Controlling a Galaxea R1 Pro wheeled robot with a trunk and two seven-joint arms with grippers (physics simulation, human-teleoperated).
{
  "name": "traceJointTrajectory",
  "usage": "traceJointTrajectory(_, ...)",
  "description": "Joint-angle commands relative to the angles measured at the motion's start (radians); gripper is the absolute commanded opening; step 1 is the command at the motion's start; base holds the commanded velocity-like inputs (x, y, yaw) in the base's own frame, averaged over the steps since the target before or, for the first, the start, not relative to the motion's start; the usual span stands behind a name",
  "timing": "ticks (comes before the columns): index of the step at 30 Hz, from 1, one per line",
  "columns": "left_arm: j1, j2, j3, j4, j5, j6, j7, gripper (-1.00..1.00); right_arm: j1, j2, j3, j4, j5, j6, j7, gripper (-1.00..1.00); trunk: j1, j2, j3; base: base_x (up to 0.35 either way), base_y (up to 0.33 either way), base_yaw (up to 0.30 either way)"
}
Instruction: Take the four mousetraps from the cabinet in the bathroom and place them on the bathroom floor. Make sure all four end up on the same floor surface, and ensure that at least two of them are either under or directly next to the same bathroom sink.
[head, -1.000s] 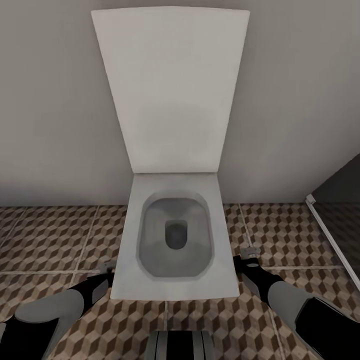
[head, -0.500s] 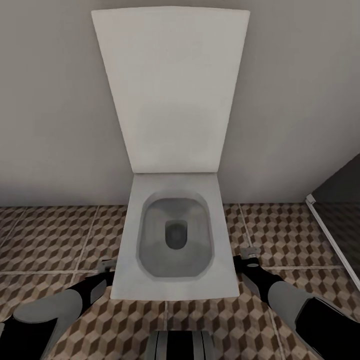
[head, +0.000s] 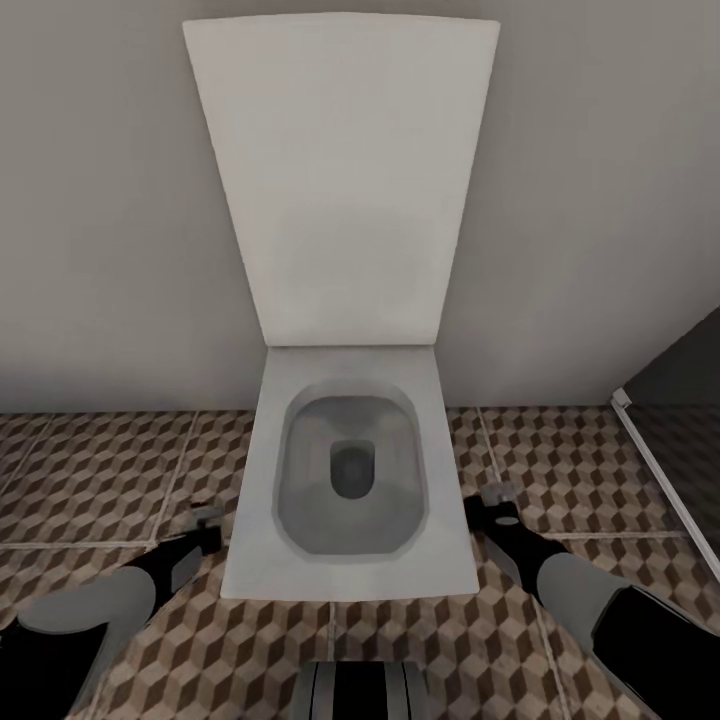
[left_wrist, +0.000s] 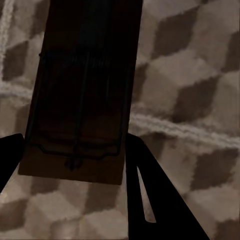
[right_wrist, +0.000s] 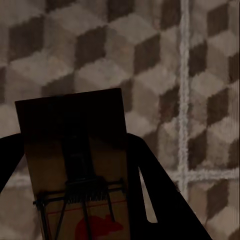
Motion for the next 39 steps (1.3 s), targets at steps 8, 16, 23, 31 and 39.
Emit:
traceJointTrajectory(8, -0.021, 0.012, -0.010, 0.038, 0.005, -0.044, 0.002, -1.00, -0.006, -0.002, 0.009, -0.002, -0.013, -0.021, -0.005, -1.00, 0.000, 0.000, -0.001, 0.000, 0.000, 0.000)
traceJointTrajectory(16, -0.022, 0.013, -0.010, 0.041, 0.005, -0.090, 0.003, -1.00, -0.007, -0.005, 0.009, -0.002, -0.013, -0.023, -0.007, -1.00, 0.000, 0.000, -0.001, 0.000, 0.000, 0.000)
traceJointTrajectory(23, -0.022, 0.013, -0.010, 0.042, 0.004, -0.111, 0.003, -1.00, -0.007, -0.008, 0.009, -0.002, -0.013, -0.023, -0.009, -1.00, 0.000, 0.000, -0.001, 0.000, 0.000, 0.000)
traceJointTrajectory(31, -0.022, 0.011, -0.011, 0.041, 0.004, -0.110, 0.003, -1.00, -0.008, -0.015, 0.006, 0.005, -0.016, -0.023, -0.057, -1.00, 0.000, 0.000, -0.001, 0.000, 0.000, 0.000)
traceJointTrajectory(39, -0.022, 0.008, -0.011, 0.041, 0.002, -0.108, 0.003, -1.00, -0.009, -0.039, 0.001, 0.006, -0.018, -0.022, -0.155, -1.00, 0.000, 0.000, -0.001, 0.000, 0.000, 0.000)
